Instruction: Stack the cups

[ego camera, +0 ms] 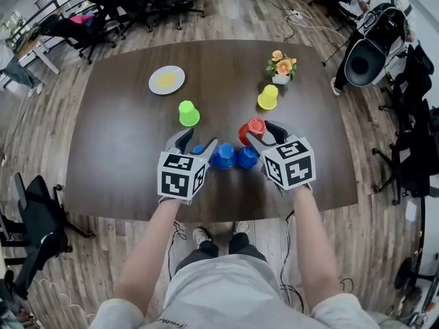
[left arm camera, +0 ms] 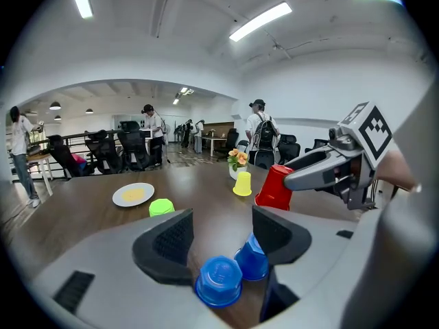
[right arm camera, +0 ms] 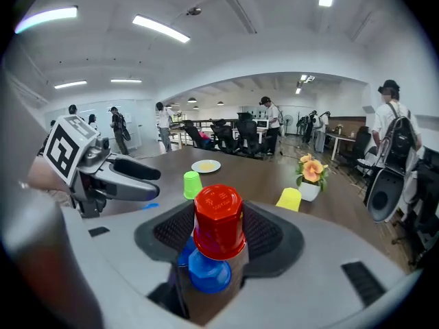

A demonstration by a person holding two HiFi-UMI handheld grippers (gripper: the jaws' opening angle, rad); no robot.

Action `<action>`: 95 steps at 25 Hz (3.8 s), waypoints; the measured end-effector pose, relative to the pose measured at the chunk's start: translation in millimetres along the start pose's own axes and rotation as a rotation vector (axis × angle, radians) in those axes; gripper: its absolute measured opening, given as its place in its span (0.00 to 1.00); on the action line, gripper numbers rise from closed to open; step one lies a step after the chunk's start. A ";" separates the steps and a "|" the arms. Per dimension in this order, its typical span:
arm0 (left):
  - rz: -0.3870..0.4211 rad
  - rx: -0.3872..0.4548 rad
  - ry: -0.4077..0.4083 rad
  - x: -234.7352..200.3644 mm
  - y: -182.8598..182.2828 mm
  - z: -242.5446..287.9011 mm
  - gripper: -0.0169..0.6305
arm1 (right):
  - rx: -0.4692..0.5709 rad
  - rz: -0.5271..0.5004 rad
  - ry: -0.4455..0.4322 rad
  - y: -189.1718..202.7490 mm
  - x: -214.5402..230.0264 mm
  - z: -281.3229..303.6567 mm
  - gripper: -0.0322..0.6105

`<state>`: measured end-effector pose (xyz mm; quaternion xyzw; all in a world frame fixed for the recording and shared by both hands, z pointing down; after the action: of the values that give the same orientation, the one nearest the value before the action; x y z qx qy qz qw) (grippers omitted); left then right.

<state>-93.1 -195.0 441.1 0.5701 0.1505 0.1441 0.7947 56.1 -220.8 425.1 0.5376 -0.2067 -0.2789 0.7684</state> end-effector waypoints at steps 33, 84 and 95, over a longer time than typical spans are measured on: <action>-0.001 0.025 -0.009 -31.4 -9.0 -6.5 0.45 | 0.073 0.027 -0.060 -23.6 -32.9 -1.5 0.40; 0.051 0.010 0.018 -67.9 -33.0 25.6 0.36 | 0.149 0.060 0.110 -42.6 22.1 38.4 0.40; 0.079 -0.011 0.124 -20.6 -23.0 -4.6 0.36 | 0.180 0.084 0.177 -42.0 1.2 9.0 0.40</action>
<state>-112.4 -206.3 419.4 0.5610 0.1760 0.2112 0.7808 42.8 -239.2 388.7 0.6176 -0.1847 -0.1786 0.7433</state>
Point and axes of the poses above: the fingertips, and each gripper's own axes: z forward along the fingers, x to its right, y out of its underside, the point moved 2 cm from there along -z, backward along the fingers, and after that the axes turned 12 degrees about x, right-handed, at the moved point
